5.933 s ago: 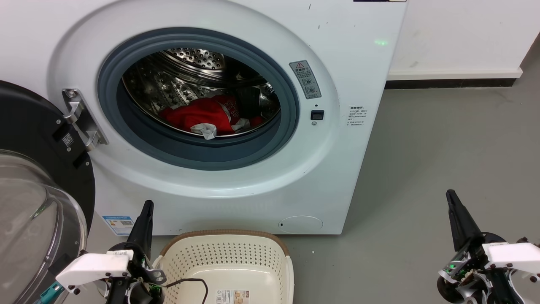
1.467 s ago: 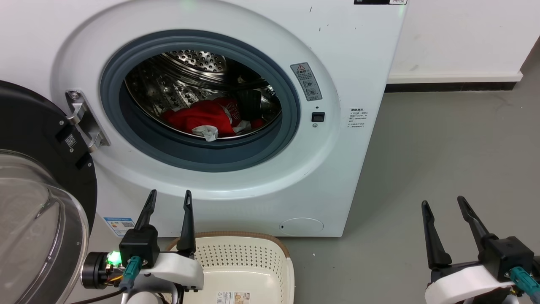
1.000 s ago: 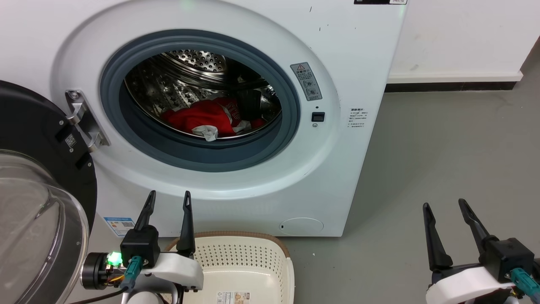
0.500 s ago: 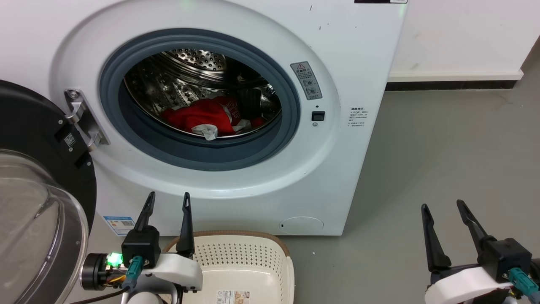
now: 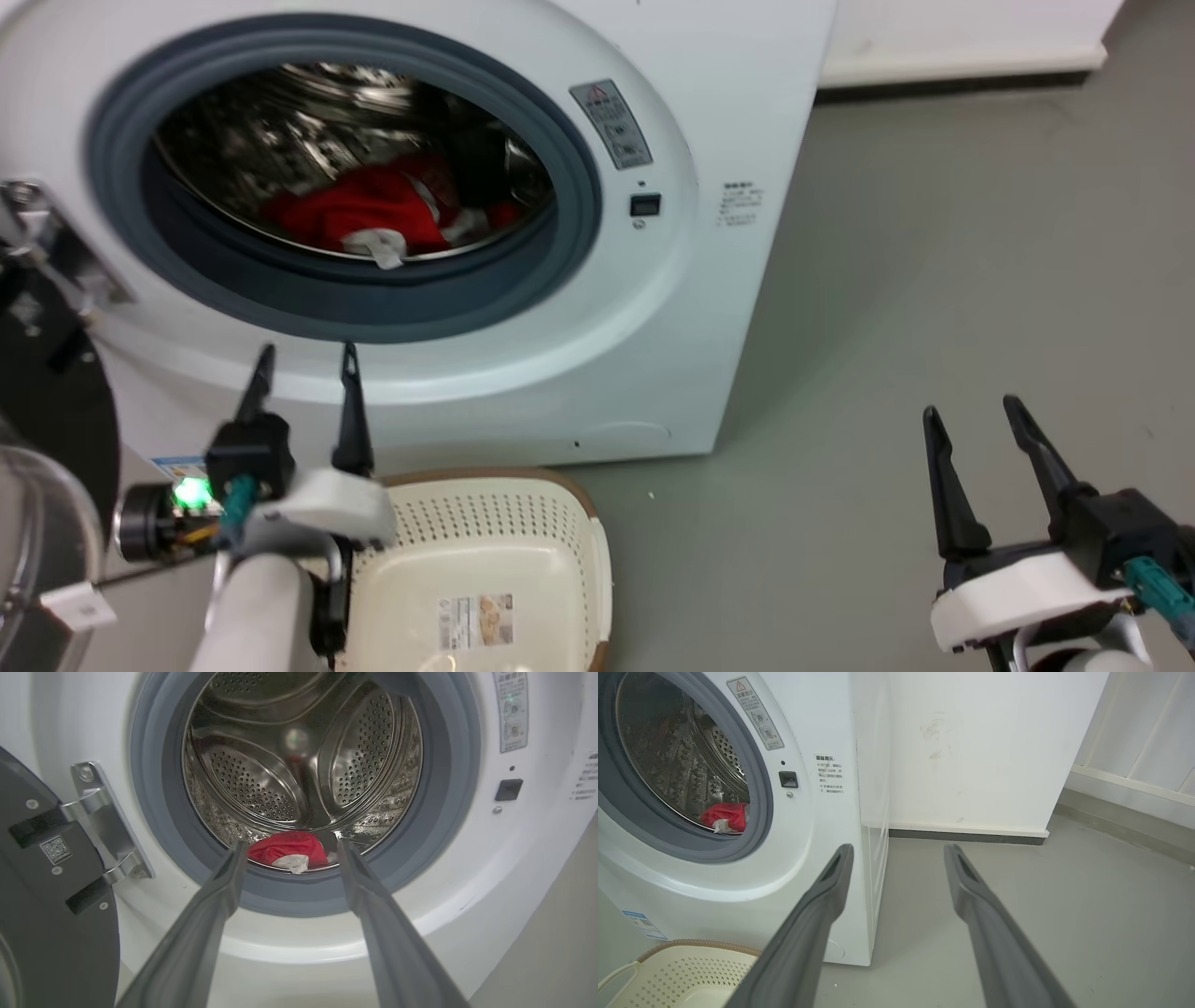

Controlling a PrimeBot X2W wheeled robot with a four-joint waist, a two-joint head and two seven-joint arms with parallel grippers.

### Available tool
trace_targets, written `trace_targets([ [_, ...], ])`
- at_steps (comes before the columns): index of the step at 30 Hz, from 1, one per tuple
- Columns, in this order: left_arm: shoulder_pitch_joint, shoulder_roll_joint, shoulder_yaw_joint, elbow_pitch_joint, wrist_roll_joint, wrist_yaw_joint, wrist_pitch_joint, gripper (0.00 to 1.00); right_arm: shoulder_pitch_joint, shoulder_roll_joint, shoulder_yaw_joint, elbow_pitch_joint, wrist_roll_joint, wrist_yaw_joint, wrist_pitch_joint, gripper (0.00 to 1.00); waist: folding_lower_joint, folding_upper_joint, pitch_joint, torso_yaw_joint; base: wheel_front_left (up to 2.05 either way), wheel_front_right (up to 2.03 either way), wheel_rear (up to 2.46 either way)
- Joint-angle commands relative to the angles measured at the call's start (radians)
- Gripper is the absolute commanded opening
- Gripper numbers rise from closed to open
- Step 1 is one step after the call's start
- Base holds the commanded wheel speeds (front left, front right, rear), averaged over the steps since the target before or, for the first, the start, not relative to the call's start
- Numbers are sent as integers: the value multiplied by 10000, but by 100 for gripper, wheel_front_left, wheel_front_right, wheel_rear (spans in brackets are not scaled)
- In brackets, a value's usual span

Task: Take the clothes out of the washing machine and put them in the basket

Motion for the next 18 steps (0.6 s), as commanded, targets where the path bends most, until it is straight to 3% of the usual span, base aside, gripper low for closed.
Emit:
trace_targets([
  [1, -384, 118, 93, 192, -49, 39, -26, 100, -257, -13, 48, -7, 32, -7, -81, 100, 0, 0, 625, -475, 0, 0, 0],
  [9, -1971, 903, 616, 1373, -282, 16, 188, 100, -954, -8, 287, 305, 427, -7, -415, 100, 0, 0, 1747, -1286, 0, 0, 0],
  [18, -4186, 2175, 923, 2392, -457, -332, 1140, 100, -1951, -6, 584, 781, 771, -7, -982, 100, 0, 0, 3341, -2134, 0, 0, 0],
])
